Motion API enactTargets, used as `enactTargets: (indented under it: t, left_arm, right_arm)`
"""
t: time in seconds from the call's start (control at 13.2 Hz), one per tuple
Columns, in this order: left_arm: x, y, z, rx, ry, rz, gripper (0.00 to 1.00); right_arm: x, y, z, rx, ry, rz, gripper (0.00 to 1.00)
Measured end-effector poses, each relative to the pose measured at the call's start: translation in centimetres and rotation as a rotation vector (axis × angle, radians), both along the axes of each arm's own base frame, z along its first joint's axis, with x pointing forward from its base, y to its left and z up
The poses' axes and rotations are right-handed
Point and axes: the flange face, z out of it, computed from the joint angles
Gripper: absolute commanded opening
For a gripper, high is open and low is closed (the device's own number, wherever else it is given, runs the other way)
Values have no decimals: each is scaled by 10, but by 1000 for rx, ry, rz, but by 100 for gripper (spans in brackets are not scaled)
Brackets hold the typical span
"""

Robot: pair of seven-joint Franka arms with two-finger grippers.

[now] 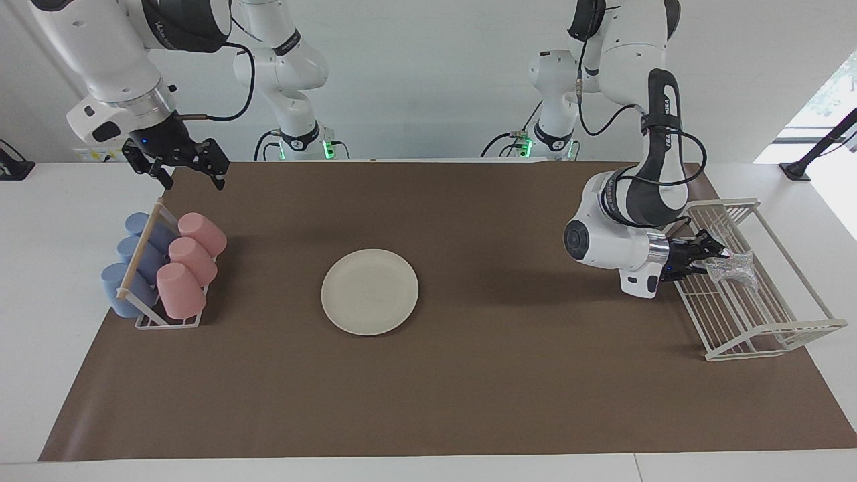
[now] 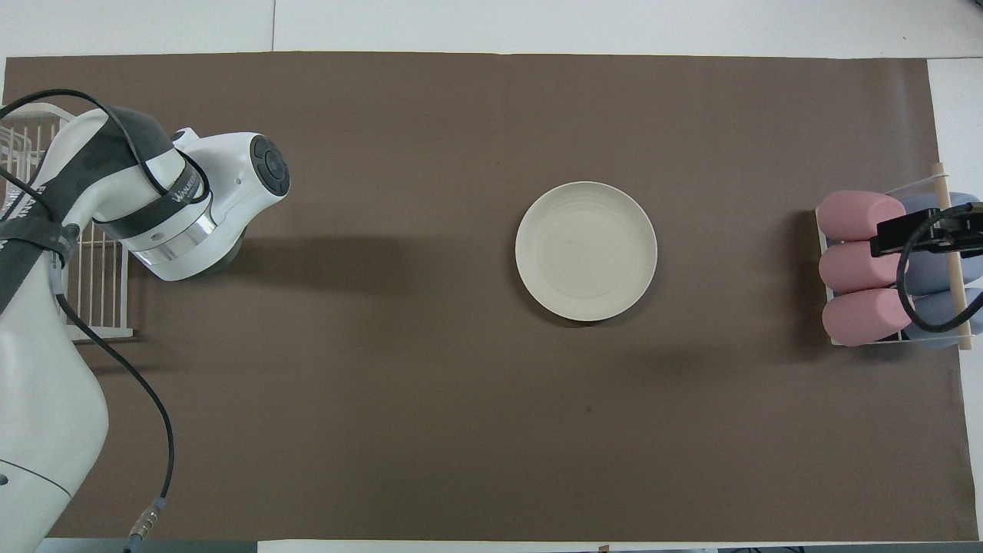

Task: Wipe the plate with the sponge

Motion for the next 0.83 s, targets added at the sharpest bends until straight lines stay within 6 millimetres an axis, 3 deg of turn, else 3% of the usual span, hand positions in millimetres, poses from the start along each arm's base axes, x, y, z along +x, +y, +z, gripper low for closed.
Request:
enactTargets:
  t: [0.38,0.53,0.68,0.83]
  left_arm:
    - [0,0,2,-3,-4,0,100]
    - [3,-4,13,-78,-14,36,100]
    - [11,-3,66,-279,16,82,100]
    - [6,17,142,-492,24,84,100]
  right_arm:
    - [0,1,0,-4,0,3,100]
    - [0,2,0,-4,0,4,100]
    - [0,2,0,-4,-1,4,100]
    - [0,2,1,-4,-2,4,100]
